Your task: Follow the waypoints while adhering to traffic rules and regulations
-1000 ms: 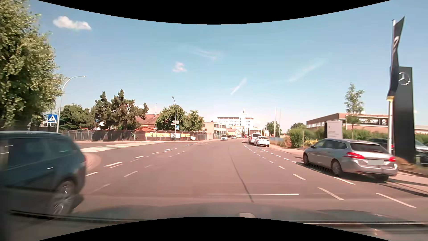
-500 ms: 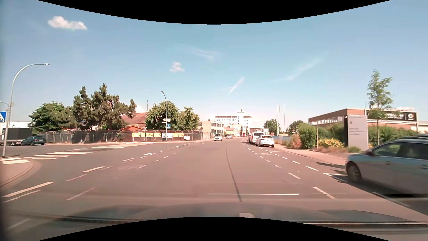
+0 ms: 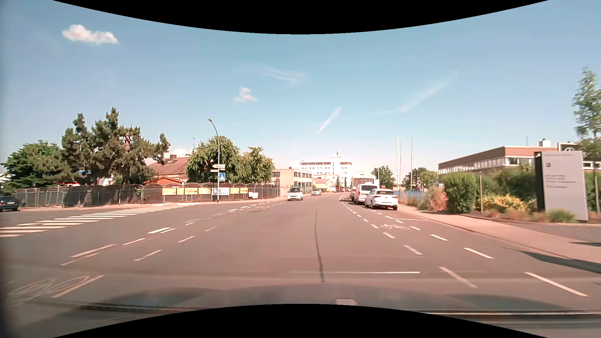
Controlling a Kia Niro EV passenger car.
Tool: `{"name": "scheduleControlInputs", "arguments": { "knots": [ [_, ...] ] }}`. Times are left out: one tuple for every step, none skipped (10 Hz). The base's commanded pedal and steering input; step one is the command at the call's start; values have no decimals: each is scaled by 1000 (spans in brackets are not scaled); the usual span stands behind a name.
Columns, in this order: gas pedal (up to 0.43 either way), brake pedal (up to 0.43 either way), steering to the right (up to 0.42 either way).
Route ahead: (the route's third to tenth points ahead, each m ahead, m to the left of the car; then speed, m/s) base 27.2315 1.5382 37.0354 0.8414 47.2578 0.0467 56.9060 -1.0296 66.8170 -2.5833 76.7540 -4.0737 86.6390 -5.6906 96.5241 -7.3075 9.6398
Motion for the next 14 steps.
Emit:
{"name": "scheduleControlInputs", "arguments": {
  "knots": [
    [248, 0, 4],
    [248, 0, 4],
    [248, 0, 5],
    [248, 0, 5],
    [240, 0, 6],
    [240, 0, 7],
    [228, 0, 7],
    [209, 0, 8],
    [169, 0, 9],
    [157, 0, 9],
    [130, 0, 9],
    [110, 0, 9],
    [87, 0, 9],
    [59, 0, 9]
  ]
}}
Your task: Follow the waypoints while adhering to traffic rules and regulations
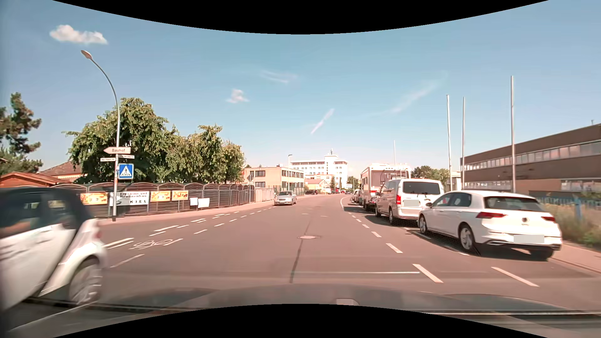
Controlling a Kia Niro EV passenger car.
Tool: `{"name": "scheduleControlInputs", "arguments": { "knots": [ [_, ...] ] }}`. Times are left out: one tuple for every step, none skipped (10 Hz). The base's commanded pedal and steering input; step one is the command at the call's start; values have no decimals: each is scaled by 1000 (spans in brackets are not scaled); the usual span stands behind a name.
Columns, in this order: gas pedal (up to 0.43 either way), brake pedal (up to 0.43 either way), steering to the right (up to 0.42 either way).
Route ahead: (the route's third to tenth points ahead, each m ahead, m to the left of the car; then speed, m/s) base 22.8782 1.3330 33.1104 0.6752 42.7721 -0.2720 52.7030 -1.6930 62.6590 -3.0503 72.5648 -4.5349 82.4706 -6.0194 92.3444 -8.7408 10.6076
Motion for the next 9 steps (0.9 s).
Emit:
{"name": "scheduleControlInputs", "arguments": {
  "knots": [
    [39, 0, 9],
    [39, 0, 9],
    [39, 0, 9],
    [28, 0, 9],
    [20, 0, 9],
    [20, 0, 10],
    [20, 0, 10],
    [20, 0, 10],
    [20, 0, 7]
  ]
}}
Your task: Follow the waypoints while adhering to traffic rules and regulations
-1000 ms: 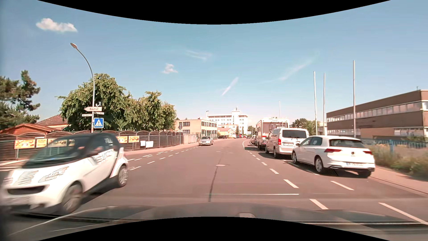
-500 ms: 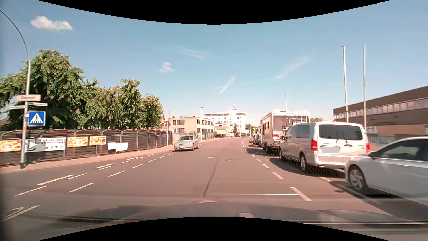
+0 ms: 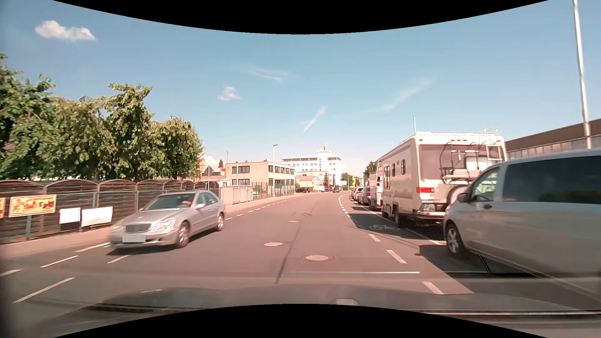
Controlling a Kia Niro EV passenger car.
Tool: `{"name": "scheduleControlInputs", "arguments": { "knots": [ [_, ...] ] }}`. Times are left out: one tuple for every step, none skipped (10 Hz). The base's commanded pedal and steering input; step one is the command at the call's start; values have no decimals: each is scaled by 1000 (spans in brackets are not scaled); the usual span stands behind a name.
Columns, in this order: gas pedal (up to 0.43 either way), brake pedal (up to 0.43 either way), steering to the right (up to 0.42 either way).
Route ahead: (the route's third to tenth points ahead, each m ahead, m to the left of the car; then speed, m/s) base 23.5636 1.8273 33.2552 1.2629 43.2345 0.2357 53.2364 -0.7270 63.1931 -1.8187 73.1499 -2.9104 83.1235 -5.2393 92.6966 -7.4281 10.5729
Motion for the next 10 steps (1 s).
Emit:
{"name": "scheduleControlInputs", "arguments": {
  "knots": [
    [20, 0, 10],
    [20, 0, 11],
    [20, 0, 11],
    [20, 0, 11],
    [20, 0, 11],
    [20, 0, 11],
    [20, 0, 11],
    [20, 0, 11],
    [20, 0, 11],
    [20, 0, 11]
  ]
}}
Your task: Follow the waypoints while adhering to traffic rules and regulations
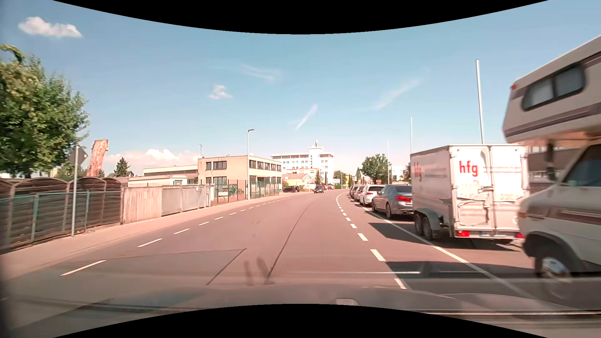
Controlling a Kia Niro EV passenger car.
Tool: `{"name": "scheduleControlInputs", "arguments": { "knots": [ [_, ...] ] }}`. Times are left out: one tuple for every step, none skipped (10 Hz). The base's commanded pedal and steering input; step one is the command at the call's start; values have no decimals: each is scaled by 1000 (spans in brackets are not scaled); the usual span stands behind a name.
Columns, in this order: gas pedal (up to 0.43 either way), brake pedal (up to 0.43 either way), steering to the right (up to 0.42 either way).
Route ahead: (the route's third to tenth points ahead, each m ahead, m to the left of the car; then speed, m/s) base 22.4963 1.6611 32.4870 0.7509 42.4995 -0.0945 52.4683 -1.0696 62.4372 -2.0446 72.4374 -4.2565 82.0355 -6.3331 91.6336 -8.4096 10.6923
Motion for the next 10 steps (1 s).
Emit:
{"name": "scheduleControlInputs", "arguments": {
  "knots": [
    [20, 0, 11],
    [20, 0, 10],
    [20, 0, 8],
    [20, 0, 3],
    [20, 0, 0],
    [20, 0, -1],
    [20, 0, -2],
    [20, 0, -3],
    [20, 0, -3],
    [20, 0, -3]
  ]
}}
